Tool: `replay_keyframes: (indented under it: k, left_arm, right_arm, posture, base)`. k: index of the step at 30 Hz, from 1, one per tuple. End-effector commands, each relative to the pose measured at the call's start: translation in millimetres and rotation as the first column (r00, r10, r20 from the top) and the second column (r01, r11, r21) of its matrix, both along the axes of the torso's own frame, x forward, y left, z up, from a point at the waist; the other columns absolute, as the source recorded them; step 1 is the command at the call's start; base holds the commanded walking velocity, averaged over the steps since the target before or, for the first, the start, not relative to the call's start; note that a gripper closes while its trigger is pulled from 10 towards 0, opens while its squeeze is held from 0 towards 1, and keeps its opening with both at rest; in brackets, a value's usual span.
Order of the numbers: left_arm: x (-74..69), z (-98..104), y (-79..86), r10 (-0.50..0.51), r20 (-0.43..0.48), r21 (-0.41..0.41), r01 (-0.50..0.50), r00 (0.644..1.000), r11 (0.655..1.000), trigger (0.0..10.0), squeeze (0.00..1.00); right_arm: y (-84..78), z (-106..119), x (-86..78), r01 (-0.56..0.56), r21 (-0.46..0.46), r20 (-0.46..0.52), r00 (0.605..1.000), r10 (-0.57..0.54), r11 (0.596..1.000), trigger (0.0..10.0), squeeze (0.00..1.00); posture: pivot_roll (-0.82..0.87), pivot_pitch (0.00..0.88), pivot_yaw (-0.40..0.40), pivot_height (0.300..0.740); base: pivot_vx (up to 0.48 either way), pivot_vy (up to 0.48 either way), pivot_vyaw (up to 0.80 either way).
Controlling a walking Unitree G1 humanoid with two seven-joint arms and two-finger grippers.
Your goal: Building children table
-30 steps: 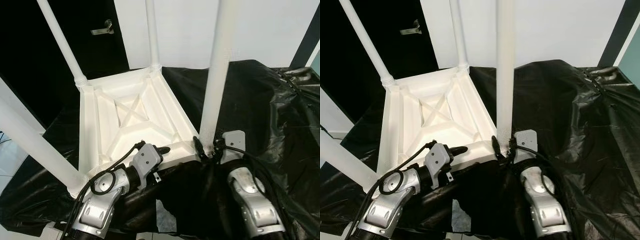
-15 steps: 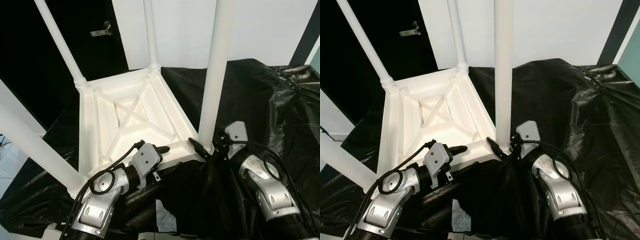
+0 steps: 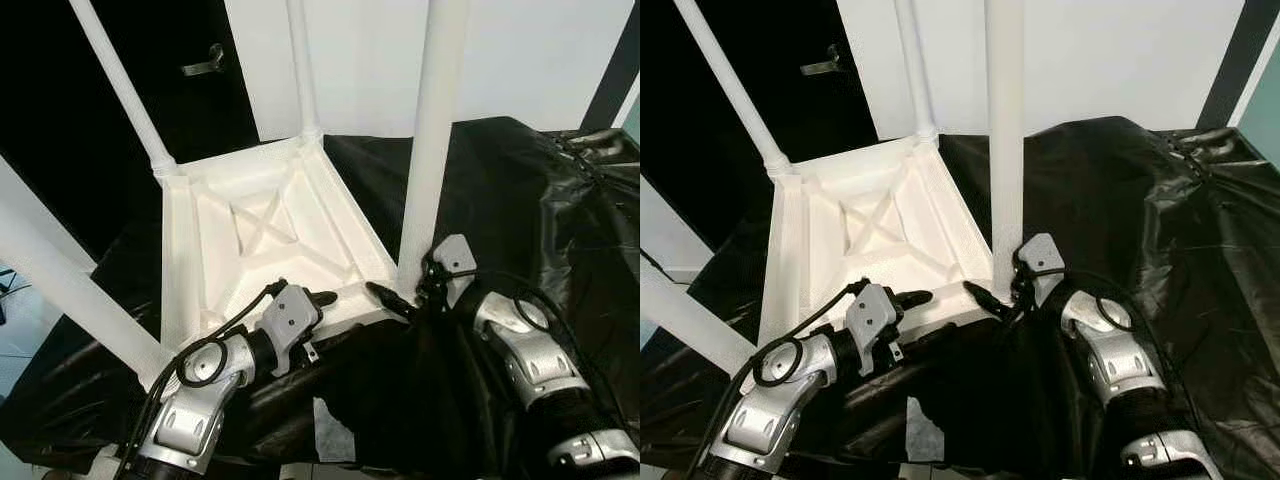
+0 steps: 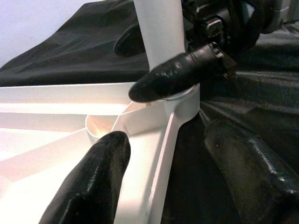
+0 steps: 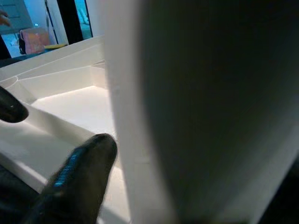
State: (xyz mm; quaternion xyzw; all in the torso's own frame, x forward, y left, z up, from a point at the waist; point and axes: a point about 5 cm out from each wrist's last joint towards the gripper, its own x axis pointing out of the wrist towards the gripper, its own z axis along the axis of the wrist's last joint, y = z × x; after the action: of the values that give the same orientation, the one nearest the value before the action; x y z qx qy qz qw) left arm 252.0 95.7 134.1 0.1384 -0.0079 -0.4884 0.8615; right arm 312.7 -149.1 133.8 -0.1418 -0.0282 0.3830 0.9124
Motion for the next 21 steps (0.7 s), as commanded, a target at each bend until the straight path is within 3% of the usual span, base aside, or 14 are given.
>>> replay_keyframes:
  k: [1, 9, 13, 14, 15, 16, 21]
  left_arm:
    - [-0.8, -0.6, 1.0, 0.003, -0.010, 0.007, -0.003, 1.000, 1.000, 10.0, 0.00]
    - [-2.8, -1.2, 0.0, 0.001, -0.012, 0.008, -0.001, 1.000, 1.000, 10.0, 0.00]
    - [-3.3, -1.5, -0.7, -0.002, -0.015, 0.008, 0.002, 1.000, 1.000, 10.0, 0.00]
    - [-3.3, -1.6, -1.0, -0.002, -0.015, 0.008, 0.002, 1.000, 1.000, 10.0, 0.00]
    - [-3.4, -1.6, -1.4, -0.003, -0.016, 0.007, 0.003, 1.000, 1.000, 10.0, 0.00]
    - [-3.5, -1.6, -1.6, -0.003, -0.016, 0.006, 0.003, 1.000, 1.000, 10.0, 0.00]
    - [-4.5, -2.0, -2.3, -0.006, -0.018, 0.004, 0.006, 1.000, 1.000, 10.0, 0.00]
  right_arm:
    - [-0.6, -3.7, 0.8, -0.011, -0.017, -0.005, 1.000, 0.011, 1.000, 0.0, 0.00]
    - [-4.3, -9.5, -3.8, 0.029, 0.007, -0.022, 0.999, -0.029, 1.000, 0.0, 0.00]
    - [-5.6, -11.3, -5.8, 0.102, 0.025, -0.021, 0.995, -0.101, 0.995, 0.0, 0.00]
    - [-5.7, -11.9, -6.4, 0.122, 0.029, -0.018, 0.992, -0.122, 0.992, 0.6, 0.00]
    - [-5.8, -14.3, -7.0, 0.157, 0.021, -0.018, 0.988, -0.156, 0.987, 6.2, 0.00]
    - [-5.6, -16.4, -7.6, 0.185, 0.019, -0.019, 0.983, -0.184, 0.983, 10.0, 0.00]
    - [-1.2, -23.6, -13.6, 0.332, 0.048, -0.030, 0.943, -0.331, 0.942, 10.0, 0.00]
  posture:
    - [0.05, 0.000, 0.109, 0.740]
    - [0.04, 0.000, 0.106, 0.740]
    - [0.04, 0.000, 0.102, 0.740]
    - [0.04, 0.000, 0.102, 0.740]
    - [0.04, 0.000, 0.102, 0.740]
    - [0.04, 0.000, 0.100, 0.740]
    - [0.04, 0.000, 0.095, 0.740]
  base:
    - [0.000, 0.000, 0.00]
    - [0.000, 0.000, 0.00]
    - [0.000, 0.000, 0.00]
    - [0.000, 0.000, 0.00]
    - [0.000, 0.000, 0.00]
    - [0.000, 0.000, 0.00]
    - [0.000, 0.000, 0.00]
